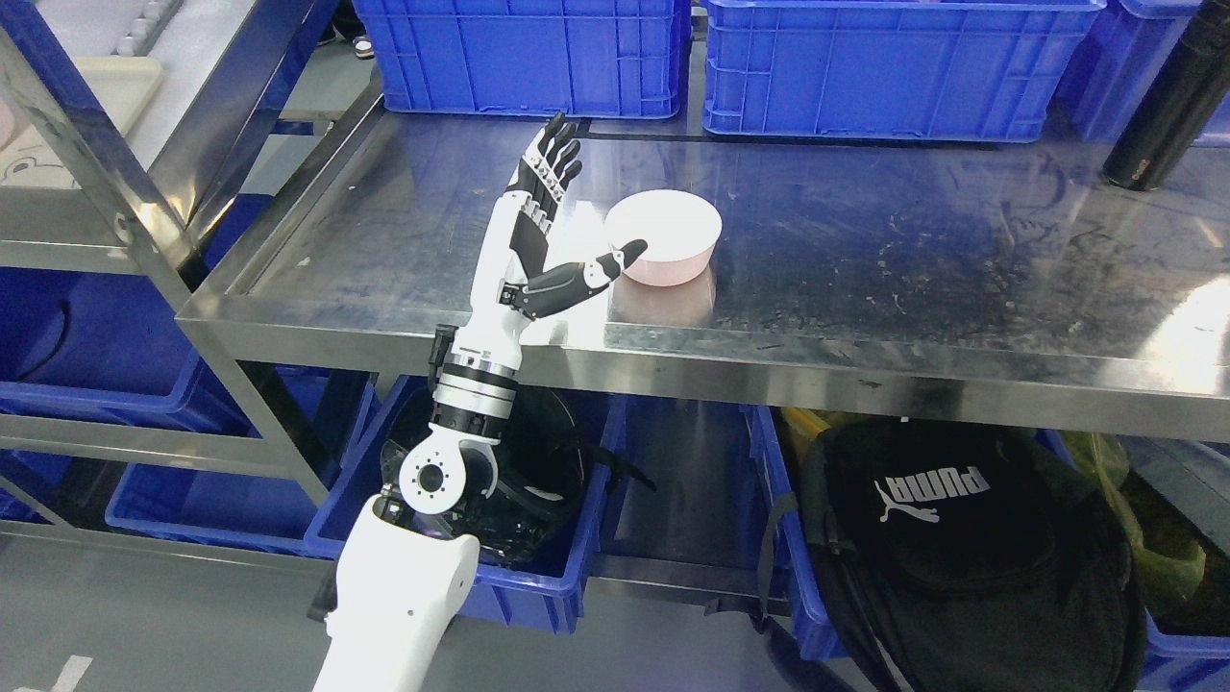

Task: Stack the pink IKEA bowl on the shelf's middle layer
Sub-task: 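Lower the left hand and swing it toward the pink bowl on the shelf, then reach the left hand to the near rim of the pink bowl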

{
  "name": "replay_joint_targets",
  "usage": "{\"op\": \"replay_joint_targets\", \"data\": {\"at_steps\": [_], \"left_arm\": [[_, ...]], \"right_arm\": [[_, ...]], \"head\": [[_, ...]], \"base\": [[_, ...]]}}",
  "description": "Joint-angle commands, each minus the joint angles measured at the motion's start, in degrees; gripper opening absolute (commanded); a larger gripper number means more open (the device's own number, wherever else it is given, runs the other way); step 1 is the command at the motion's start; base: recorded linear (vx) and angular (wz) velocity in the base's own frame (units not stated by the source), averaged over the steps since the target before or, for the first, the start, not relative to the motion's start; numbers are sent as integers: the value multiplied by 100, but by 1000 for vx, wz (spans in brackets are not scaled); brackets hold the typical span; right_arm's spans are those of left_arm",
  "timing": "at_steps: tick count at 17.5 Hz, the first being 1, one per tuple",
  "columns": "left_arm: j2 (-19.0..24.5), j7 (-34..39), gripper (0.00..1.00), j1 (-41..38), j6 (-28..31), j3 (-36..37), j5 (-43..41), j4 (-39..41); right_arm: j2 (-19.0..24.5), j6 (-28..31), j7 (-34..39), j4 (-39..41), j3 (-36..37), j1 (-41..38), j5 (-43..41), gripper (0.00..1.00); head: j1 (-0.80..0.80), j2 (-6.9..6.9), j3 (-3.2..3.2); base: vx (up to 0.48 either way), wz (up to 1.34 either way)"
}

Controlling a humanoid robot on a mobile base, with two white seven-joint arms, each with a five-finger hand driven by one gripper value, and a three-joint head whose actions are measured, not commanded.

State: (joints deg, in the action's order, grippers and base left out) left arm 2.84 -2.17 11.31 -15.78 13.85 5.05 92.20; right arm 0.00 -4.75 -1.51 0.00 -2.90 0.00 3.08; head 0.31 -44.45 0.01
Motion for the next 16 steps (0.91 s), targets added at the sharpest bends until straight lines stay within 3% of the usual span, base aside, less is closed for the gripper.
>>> {"op": "replay_joint_targets", "data": {"at_steps": [1, 4, 9, 14, 16], "left_arm": [[1016, -1053, 100, 440, 618, -524, -1811, 8], [1358, -2284, 100, 1090, 936, -515, -3312, 0], [1509, -3463, 98, 2163, 945, -59, -4196, 35], [1290, -4799, 99, 2507, 936, 329, -4600, 26], [992, -4898, 99, 2473, 936, 338, -5342, 17]], "right_arm": [[-100, 0, 2, 100, 0, -132, 0, 100], [-100, 0, 2, 100, 0, -132, 0, 100], [-100, 0, 2, 100, 0, -132, 0, 100], [-100, 0, 2, 100, 0, -132, 0, 100], [-100, 0, 2, 100, 0, -132, 0, 100]], "head": [[0, 0, 0], [0, 1, 0], [0, 1, 0], [0, 1, 0], [0, 1, 0]], "base": [[0, -30], [3, -28], [1, 8], [0, 1], [-2, 21]]}}
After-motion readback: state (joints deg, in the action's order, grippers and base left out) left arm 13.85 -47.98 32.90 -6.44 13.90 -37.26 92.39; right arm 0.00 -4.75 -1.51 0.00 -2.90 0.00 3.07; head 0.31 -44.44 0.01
